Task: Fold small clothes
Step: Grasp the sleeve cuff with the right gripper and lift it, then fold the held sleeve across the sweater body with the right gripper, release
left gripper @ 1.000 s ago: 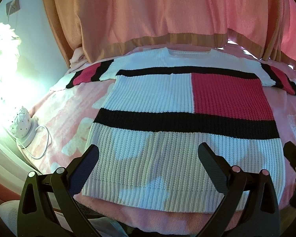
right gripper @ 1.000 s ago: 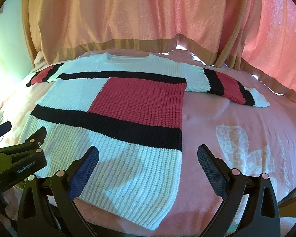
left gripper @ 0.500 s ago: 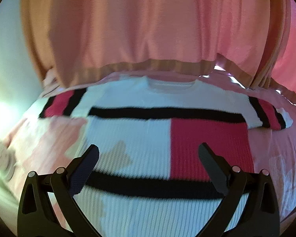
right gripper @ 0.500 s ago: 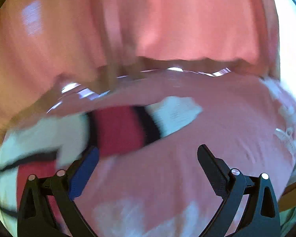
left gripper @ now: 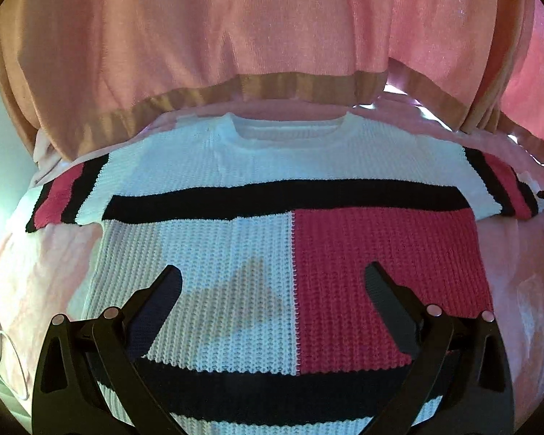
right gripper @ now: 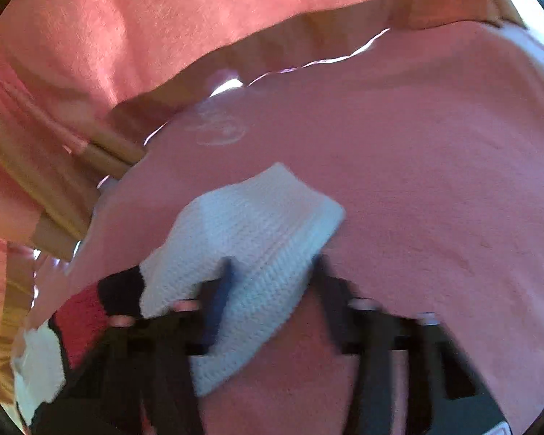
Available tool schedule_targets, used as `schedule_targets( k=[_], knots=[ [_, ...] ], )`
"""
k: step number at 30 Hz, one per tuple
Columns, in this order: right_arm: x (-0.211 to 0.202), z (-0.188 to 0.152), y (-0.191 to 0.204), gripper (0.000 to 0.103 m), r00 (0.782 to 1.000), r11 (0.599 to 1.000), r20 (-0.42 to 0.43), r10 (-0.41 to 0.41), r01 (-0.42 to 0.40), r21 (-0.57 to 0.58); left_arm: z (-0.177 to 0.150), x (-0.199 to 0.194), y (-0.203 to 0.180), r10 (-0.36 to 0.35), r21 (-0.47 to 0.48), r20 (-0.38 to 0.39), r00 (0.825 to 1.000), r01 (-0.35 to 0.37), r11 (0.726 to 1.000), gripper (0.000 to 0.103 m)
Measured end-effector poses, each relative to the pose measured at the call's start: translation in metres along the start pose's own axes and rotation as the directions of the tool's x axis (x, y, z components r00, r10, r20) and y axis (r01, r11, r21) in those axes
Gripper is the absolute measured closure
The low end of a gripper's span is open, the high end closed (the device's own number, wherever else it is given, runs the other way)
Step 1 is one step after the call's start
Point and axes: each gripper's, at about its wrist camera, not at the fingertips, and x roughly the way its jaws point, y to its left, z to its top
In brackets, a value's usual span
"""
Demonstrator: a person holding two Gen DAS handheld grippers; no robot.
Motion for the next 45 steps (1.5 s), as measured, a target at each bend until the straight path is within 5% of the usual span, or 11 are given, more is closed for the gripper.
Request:
schedule_targets(
  k=[3,6,11,16,21,25,30,35,40,42,45],
  knots=[
    [-0.030,0.009,0.024,0.097,0.990,0.993,0.071,0.121,-0.120,-0.022,-0.001,-0.001,0.005,0.000,0.009,0.001,1.000,0.000,1.000,0.005],
    [-0.080,0.015,0.085,0.097,0.940,0.945,0.109,0.322,-0.311,-0.106,0.001,-0.003,0.011,-0.003,-0.007,-0.002,1.000,0.003,1.000,0.005],
    [-0.150,-0.027,0.247,0.097,0.788,0.732,-0.041,0.615,-0.589,-0.344,0.002,-0.014,0.021,-0.026,-0.038,0.010,1.000,0.026,0.999,0.005],
    [-0.152,-0.133,0.392,0.089,0.669,0.505,-0.339,0.661,-0.731,-0.458,0.002,-0.028,0.040,-0.044,-0.086,0.040,0.998,0.048,0.995,0.005],
    [-0.151,-0.216,0.435,0.078,0.748,0.434,-0.391,0.537,-0.642,-0.633,0.005,-0.026,0.066,-0.076,-0.141,0.032,0.997,0.080,0.987,0.005],
    [-0.175,-0.199,0.381,0.048,0.859,0.535,-0.221,0.462,-0.469,-0.703,0.014,-0.011,0.089,-0.100,-0.192,0.039,0.994,0.106,0.976,0.005],
    [-0.140,-0.173,0.267,0.040,0.970,0.667,-0.124,0.209,-0.234,-0.707,0.040,0.047,0.085,-0.174,-0.229,-0.039,0.984,0.161,0.960,0.005],
    [-0.081,-0.173,0.199,0.040,0.978,0.751,-0.202,0.056,-0.175,-0.637,0.060,0.127,0.071,-0.309,-0.392,-0.162,0.937,0.226,0.892,0.006],
    [-0.065,-0.172,0.200,0.040,0.957,0.741,-0.270,0.104,-0.256,-0.621,0.071,0.143,0.056,-0.244,-0.343,-0.156,0.957,0.180,0.922,0.018],
    [-0.061,-0.173,0.209,0.040,0.950,0.733,-0.280,0.139,-0.289,-0.616,0.075,0.143,0.050,-0.255,-0.306,-0.142,0.957,0.202,0.930,0.072],
    [-0.060,-0.177,0.223,0.040,0.948,0.730,-0.277,0.158,-0.301,-0.613,0.083,0.142,0.051,-0.329,-0.307,-0.134,0.935,0.277,0.911,0.095]
  ],
)
